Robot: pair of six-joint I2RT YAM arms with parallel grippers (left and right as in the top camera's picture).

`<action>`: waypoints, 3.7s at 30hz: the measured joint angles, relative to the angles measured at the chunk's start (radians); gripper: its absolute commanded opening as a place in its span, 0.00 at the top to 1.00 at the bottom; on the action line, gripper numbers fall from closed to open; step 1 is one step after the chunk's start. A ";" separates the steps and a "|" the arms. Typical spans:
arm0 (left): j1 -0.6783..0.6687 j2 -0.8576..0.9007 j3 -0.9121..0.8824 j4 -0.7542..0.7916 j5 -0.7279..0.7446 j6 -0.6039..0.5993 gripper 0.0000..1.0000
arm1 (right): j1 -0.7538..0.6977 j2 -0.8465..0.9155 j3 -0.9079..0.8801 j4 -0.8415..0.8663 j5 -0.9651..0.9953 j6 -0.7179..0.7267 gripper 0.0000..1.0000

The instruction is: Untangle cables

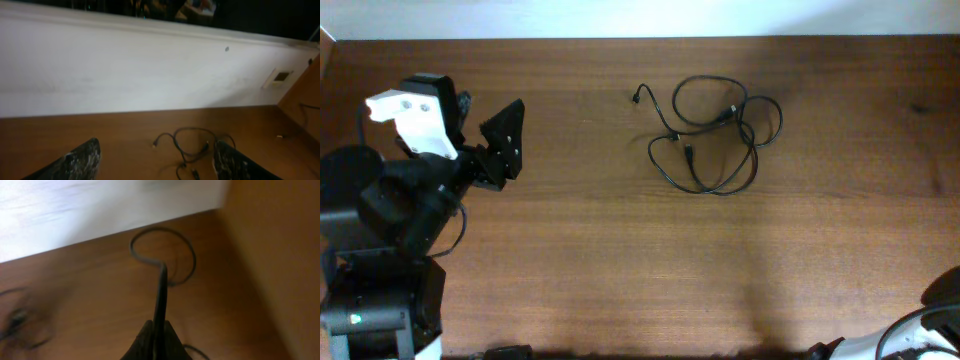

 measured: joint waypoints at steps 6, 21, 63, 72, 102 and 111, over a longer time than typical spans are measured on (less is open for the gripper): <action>0.000 0.014 0.000 -0.016 0.060 -0.004 0.27 | -0.121 0.000 0.002 0.080 0.156 0.006 0.01; 0.000 0.014 0.000 -0.081 0.109 -0.014 0.09 | 0.228 -0.001 0.005 -0.294 -0.237 -0.011 0.03; 0.000 0.014 0.000 -0.169 0.121 -0.014 0.03 | 1.028 -0.215 -0.830 0.605 -0.260 0.277 0.96; 0.000 0.026 0.000 -0.169 0.100 -0.014 0.01 | 1.152 -0.474 -0.829 0.608 -0.003 0.256 0.96; 0.000 0.053 0.000 -0.187 0.100 -0.014 0.02 | 1.152 -0.537 -0.380 0.100 0.747 0.023 0.96; 0.000 0.063 0.000 -0.188 0.100 -0.014 0.01 | 0.877 -0.537 -0.379 0.032 1.135 -0.024 0.96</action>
